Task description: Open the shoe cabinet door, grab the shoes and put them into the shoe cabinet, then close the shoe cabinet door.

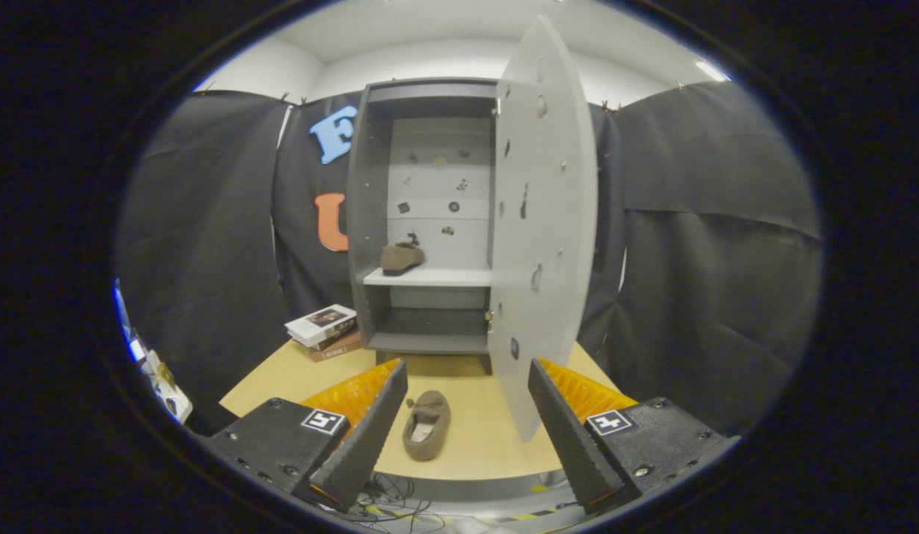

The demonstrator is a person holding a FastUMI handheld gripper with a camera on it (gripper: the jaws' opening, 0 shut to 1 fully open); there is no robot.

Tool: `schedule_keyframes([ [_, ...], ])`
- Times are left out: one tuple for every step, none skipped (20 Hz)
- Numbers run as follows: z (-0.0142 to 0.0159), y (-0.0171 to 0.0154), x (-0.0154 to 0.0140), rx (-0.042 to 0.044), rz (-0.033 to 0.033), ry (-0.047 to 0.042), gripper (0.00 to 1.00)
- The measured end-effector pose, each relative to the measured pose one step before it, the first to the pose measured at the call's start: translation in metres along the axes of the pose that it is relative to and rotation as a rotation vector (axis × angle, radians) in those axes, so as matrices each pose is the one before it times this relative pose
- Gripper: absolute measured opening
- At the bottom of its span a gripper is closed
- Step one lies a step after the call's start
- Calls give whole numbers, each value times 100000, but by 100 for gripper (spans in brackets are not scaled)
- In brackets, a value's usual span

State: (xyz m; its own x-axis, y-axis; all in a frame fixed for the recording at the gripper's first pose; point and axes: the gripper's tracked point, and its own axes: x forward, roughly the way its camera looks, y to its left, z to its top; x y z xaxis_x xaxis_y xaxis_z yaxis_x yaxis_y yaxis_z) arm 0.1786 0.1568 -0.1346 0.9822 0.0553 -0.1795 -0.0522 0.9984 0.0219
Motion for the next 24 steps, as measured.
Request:
schedule_keyframes([
  [-1517, 1615, 1079, 609, 3117, 2431, 100],
  [-1555, 1354, 1463, -3, 2934, 2139, 100],
  [-1509, 941, 1408, -997, 1893, 2731, 100],
  [-1304, 712, 1234, -1025, 1281, 1730, 100],
  [-1165, 535, 1244, -872, 1096, 1701, 100],
  [-1001, 794, 1376, -217, 1489, 1271, 100],
  [-1281, 610, 1574, 577, 908, 3337, 100],
  [-1228, 807, 1610, 1196, 1987, 2466, 100],
  [-1174, 411, 1884, 1038, 716, 2847, 100],
  [-1310, 40, 1981, 880, 487, 2634, 100],
  [-1049, 67, 1821, 1168, 321, 2346, 100],
  [-995, -33, 1782, 1549, -10, 3025, 100],
  [-776, -107, 1612, 2029, 363, 2651, 100],
  [-534, -318, 1756, 1725, -328, 2071, 100],
  [-318, -471, 1622, 974, -460, 1352, 100],
  [-258, -589, 1618, -305, -1577, 1014, 100],
  [-456, -501, 1505, -586, -1438, 2182, 100],
  [-128, -290, 1197, 1283, -169, 1818, 100],
  [43, -244, 1219, 2375, -492, 1016, 100],
  [10, -192, 1157, 1982, -144, 1319, 100],
  [255, 111, 820, 1304, 836, 685, 100],
  [314, 292, 868, 576, 955, 322, 100],
  [273, 109, 817, 64, 706, 727, 100],
  [288, -82, 861, 273, -288, 503, 100],
])
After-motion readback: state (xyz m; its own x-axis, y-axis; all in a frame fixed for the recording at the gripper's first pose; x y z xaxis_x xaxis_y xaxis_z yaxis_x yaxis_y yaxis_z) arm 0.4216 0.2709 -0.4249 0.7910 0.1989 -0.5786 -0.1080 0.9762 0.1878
